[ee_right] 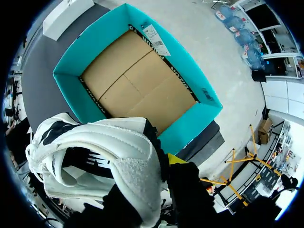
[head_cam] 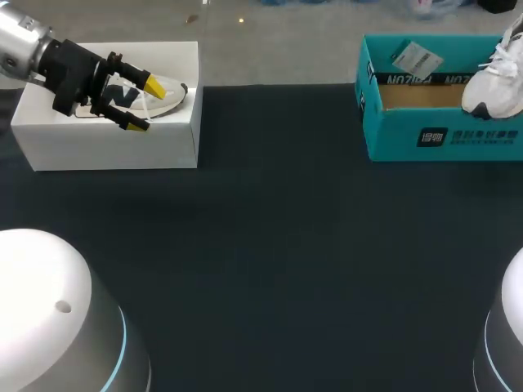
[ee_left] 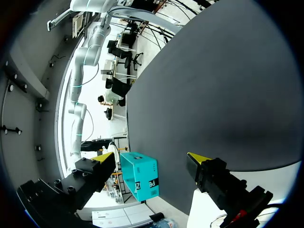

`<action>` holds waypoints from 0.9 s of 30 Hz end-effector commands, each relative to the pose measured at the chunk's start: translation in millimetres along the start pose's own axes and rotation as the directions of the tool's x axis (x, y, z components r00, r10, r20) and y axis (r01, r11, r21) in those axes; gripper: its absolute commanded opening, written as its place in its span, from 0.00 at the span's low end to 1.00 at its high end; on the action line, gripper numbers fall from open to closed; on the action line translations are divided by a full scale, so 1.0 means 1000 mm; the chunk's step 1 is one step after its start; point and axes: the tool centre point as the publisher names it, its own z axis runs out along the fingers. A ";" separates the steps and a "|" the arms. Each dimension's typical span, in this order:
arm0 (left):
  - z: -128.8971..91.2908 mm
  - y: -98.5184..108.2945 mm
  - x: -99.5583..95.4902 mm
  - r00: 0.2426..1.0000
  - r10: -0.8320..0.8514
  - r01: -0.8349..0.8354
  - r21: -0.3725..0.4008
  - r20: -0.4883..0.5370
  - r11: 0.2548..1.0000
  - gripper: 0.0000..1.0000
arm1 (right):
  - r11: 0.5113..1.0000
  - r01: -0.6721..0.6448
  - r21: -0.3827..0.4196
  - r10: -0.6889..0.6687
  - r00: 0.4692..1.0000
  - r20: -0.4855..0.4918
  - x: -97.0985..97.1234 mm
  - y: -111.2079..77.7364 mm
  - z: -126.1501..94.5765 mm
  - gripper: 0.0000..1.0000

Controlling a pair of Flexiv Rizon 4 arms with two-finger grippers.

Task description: Take the shoe out of the shoebox, open the shoe tongue, remove and reinsert the insole, then place the shoe into the shoebox

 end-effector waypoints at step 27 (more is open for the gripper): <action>-0.001 0.000 0.000 1.000 0.001 -0.001 0.001 -0.003 1.000 1.00 | 0.888 -0.459 0.016 0.446 0.853 -0.271 -0.010 0.000 0.003 0.00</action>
